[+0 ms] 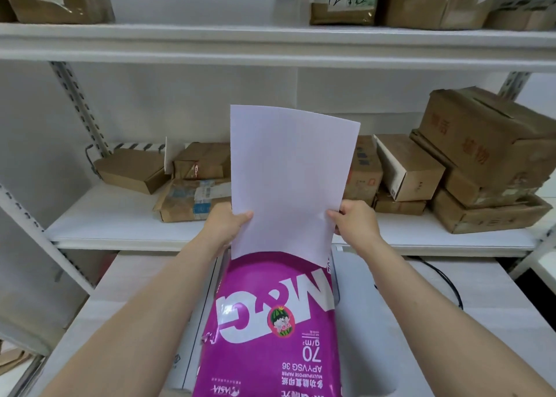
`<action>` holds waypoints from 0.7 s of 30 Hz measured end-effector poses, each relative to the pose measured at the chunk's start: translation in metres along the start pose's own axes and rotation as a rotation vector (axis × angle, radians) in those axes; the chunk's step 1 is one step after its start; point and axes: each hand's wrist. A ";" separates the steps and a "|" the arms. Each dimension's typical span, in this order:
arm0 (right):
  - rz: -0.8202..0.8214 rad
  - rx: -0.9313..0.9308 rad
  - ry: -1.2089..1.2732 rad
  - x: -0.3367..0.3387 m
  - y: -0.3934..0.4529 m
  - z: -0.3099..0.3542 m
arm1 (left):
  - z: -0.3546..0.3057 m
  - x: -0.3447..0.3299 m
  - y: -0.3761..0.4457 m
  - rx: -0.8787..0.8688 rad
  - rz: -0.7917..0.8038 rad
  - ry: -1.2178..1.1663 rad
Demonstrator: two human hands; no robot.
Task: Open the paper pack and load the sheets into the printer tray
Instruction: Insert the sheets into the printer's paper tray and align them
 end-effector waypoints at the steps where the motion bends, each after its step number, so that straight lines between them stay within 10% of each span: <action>1: -0.022 -0.003 0.003 0.000 0.007 0.002 | -0.002 -0.002 0.010 -0.021 -0.037 0.076; 21: 0.106 0.000 -0.074 -0.040 0.131 -0.004 | 0.046 -0.028 0.131 0.088 -0.048 0.185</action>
Point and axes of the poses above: each hand's wrist, its own y-axis towards the middle knuckle, its own x-axis out of the back of the hand, z = x × y, and after that the axes turned 10 degrees about -x, right-handed
